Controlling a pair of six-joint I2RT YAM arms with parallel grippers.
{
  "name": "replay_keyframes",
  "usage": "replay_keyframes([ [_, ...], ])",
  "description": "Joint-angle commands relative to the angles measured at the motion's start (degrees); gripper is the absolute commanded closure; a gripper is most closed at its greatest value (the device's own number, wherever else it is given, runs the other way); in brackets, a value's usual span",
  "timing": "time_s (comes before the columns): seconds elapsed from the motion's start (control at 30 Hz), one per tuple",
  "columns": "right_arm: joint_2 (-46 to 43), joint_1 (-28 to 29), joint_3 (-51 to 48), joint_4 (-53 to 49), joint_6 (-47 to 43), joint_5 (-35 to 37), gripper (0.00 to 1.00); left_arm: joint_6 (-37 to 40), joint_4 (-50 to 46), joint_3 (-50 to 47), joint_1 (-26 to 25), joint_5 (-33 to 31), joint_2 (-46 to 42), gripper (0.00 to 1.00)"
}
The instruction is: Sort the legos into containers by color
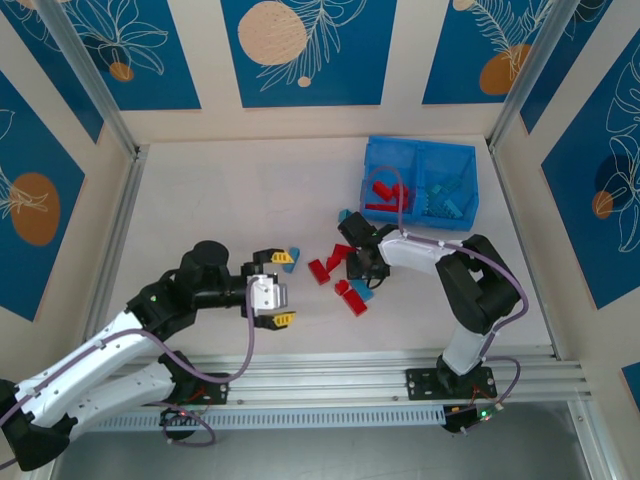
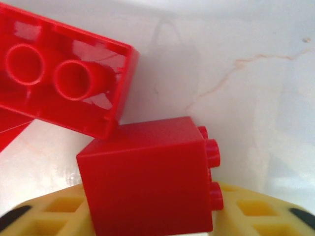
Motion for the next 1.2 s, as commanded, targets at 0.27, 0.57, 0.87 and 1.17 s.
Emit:
replay_keyframes([
  [0.27,-17.34,-0.40,-2.92,0.93,-1.80,4.32,0.64,1.40,10.53,-5.27,0.37,-1.84,-0.38,0.00],
  [0.57,-18.14,-7.41,-0.97,-2.15,-1.00,-1.47,0.23,0.31,10.02,-5.49,0.73,-1.08,-0.54,0.00],
  [0.87,-7.46,-8.65,-3.21,-0.68,0.68,-6.47,0.16,1.42,9.17,-5.67,0.81,-1.74,-0.14,0.00],
  [1.17,-0.11,-8.71,-0.67,1.75,10.13,-9.62,0.30,1.46,8.83,-5.49,0.93,-1.34,0.78,0.00],
])
